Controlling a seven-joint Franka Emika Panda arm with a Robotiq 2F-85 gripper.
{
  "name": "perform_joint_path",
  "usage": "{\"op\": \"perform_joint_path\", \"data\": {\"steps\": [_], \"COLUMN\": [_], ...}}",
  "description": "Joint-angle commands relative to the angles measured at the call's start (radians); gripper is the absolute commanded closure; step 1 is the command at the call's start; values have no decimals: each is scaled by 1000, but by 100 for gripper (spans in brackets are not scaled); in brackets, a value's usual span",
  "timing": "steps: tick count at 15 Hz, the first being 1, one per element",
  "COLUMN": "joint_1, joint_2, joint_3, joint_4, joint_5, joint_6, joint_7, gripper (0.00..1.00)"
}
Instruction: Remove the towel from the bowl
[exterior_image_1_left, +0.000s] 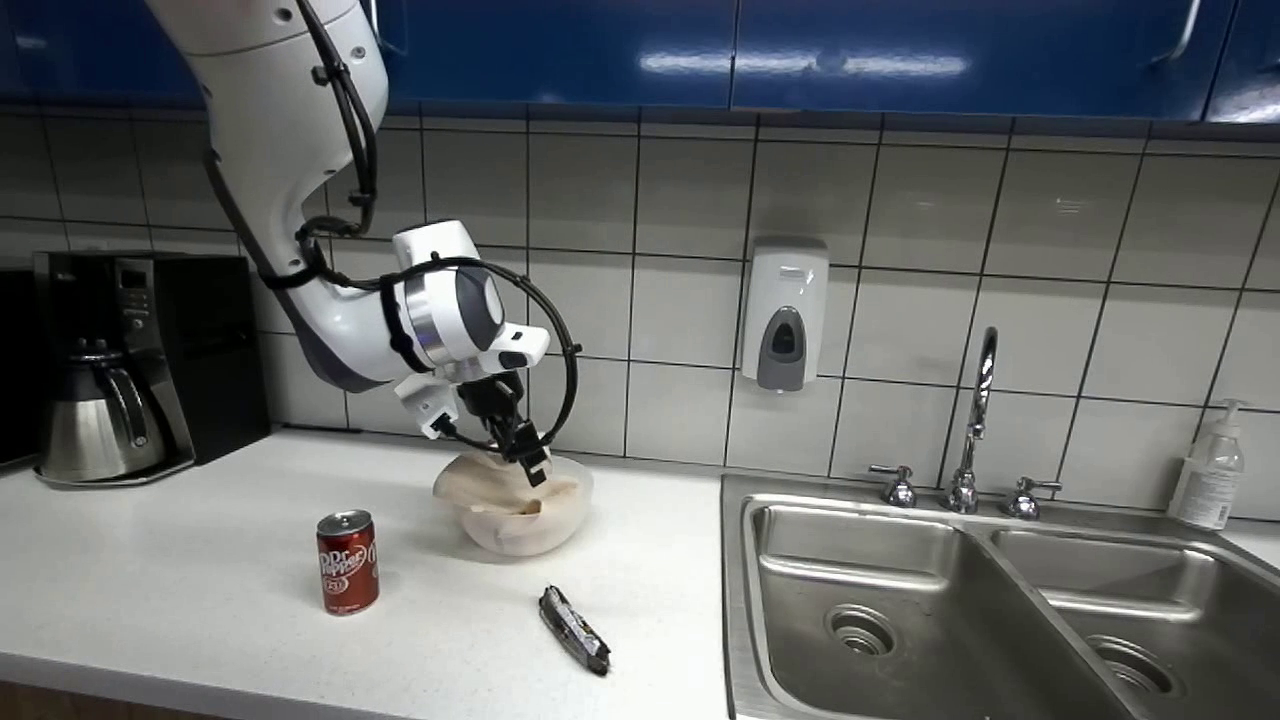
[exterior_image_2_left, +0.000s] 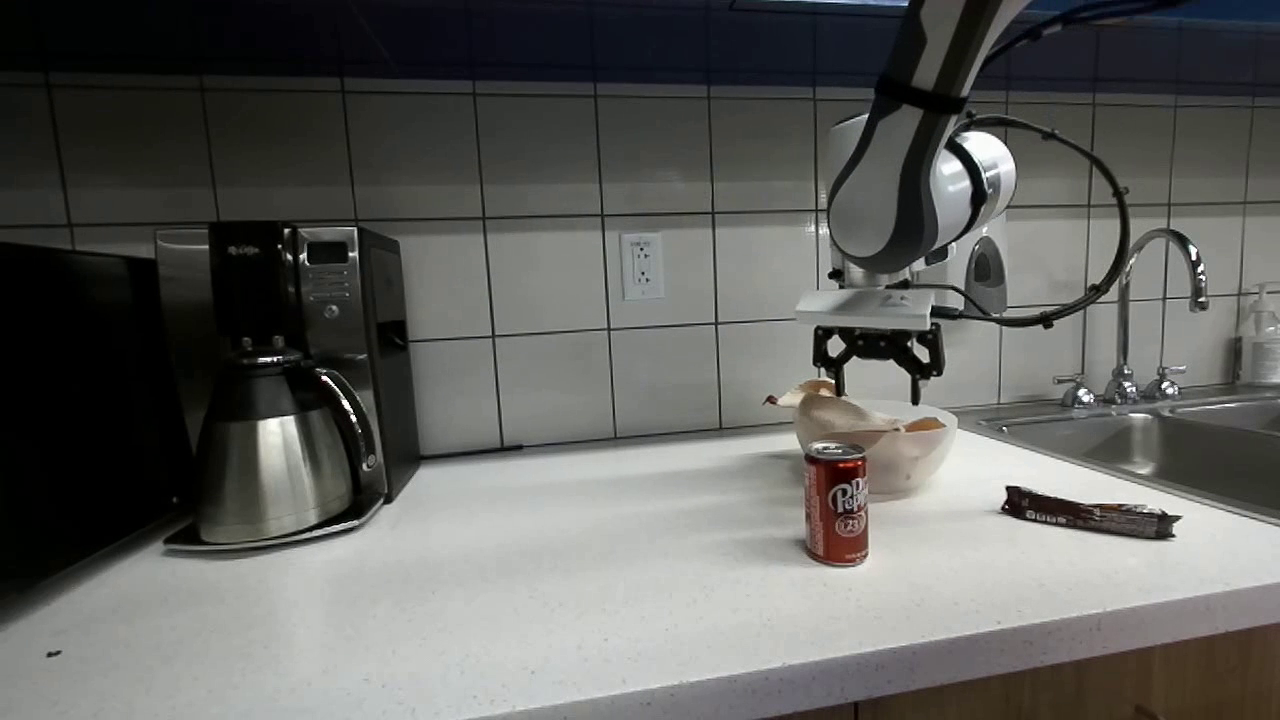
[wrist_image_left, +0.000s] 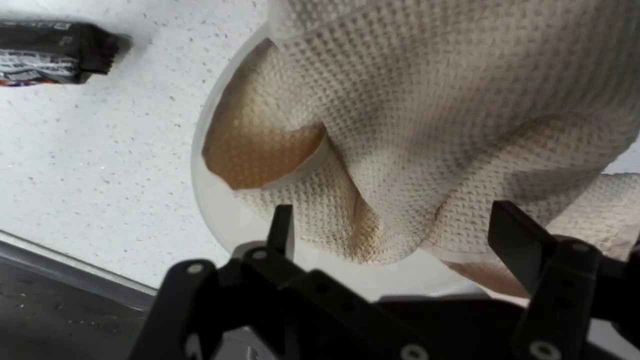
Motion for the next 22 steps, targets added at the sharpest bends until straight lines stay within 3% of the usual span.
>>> {"op": "perform_joint_path", "data": {"steps": [1,4,15,16,17,22], "joint_1": [51,70,59,57,61,68], "joint_2": [42,62,195,199,204,215], "joint_3": [-41,-46,-53,-52,-55,-60], "joint_4": [29,35,90,95,100,116], "joint_5": [-4,5,109,123,128,140], "joint_6": [7,18,1,0,5,4], "joint_7": [124,177,130,123,119,115], "gripper": [0,0,0,7,26,65]}}
